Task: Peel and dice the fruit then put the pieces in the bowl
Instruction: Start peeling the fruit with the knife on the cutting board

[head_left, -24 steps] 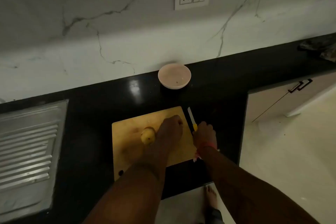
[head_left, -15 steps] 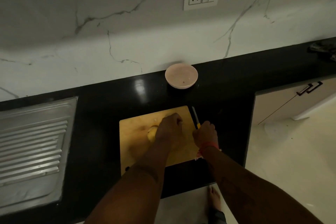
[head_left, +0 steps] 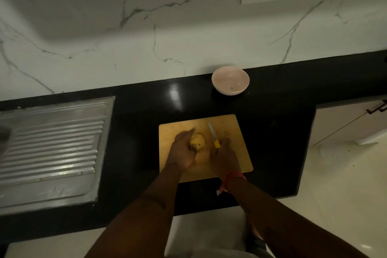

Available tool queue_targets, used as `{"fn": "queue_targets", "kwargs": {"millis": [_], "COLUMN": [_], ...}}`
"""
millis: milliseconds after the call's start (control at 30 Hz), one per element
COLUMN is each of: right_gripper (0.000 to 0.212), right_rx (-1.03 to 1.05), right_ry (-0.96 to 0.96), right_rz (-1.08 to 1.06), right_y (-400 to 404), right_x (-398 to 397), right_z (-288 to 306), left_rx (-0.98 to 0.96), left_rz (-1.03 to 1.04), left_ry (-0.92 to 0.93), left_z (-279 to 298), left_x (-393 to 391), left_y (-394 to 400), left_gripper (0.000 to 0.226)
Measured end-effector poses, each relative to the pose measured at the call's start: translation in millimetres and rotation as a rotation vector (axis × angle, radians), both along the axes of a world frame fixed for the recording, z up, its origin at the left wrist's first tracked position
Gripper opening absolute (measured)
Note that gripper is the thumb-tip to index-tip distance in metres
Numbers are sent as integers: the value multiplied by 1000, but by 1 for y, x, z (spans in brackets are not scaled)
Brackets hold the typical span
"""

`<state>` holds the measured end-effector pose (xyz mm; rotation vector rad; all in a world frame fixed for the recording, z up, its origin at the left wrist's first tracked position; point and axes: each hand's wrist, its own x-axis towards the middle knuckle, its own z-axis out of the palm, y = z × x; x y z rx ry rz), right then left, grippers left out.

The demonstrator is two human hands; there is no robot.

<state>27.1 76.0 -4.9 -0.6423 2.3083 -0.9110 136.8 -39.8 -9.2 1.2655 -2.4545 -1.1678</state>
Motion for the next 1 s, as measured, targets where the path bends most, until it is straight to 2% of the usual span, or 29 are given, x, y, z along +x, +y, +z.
{"fn": "queue_targets", "kwargs": {"millis": [100, 267, 433, 733, 1000], "right_gripper": [38, 30, 33, 34, 24], "right_rx": [82, 61, 64, 54, 106], "right_ry": [29, 53, 133, 123, 61], "right_rz": [60, 125, 251, 238, 257], "right_y": [2, 10, 10, 6, -8], "right_x": [11, 28, 37, 40, 36], "right_z": [-8, -18, -13, -5, -5], "left_rx": [61, 89, 100, 98, 111], "left_rz": [-15, 49, 87, 89, 117], "left_ry": [11, 42, 50, 29, 48], "left_z": [2, -1, -2, -1, -3], "left_x": [0, -7, -9, -8, -8], "left_y": [3, 8, 9, 10, 10], "left_gripper": [65, 62, 63, 60, 60]}}
